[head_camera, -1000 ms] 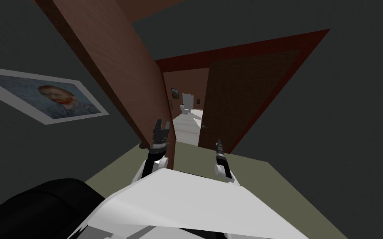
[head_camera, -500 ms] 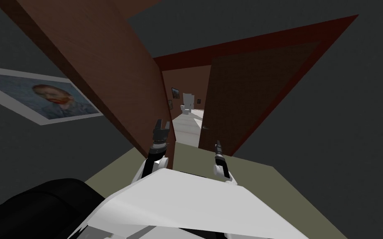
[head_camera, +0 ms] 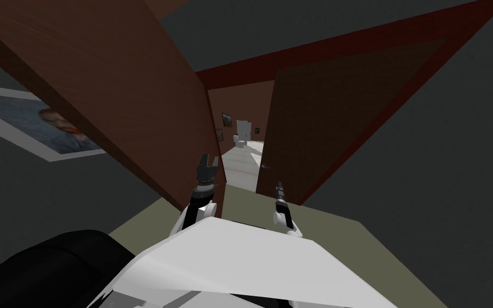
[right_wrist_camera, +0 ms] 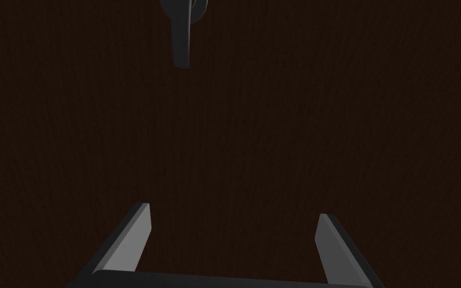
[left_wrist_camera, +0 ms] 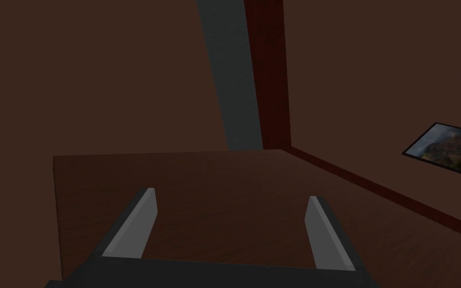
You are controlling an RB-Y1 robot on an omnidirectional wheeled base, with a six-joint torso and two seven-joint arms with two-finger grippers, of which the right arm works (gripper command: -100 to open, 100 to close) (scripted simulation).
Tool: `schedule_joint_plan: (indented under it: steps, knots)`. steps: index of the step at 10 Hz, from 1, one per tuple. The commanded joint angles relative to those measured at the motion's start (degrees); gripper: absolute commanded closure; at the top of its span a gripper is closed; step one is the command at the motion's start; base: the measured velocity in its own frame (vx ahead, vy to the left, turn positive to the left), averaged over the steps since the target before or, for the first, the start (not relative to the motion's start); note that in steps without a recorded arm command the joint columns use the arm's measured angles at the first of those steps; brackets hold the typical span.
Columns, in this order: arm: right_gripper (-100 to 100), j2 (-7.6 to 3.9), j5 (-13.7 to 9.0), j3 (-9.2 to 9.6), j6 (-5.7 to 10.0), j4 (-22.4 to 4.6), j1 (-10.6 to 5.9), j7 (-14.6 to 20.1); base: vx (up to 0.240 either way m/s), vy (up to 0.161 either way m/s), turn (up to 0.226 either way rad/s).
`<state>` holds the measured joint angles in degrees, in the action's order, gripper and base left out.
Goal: Pull the door open
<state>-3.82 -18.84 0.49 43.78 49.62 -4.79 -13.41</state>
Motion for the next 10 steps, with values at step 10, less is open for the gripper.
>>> schedule_joint_plan:
  steps: [10]
  knots:
    - [-100,2.46,-3.92,-0.11,3.96,-13.16,-5.48,-1.92,0.108,-0.016,0.068]
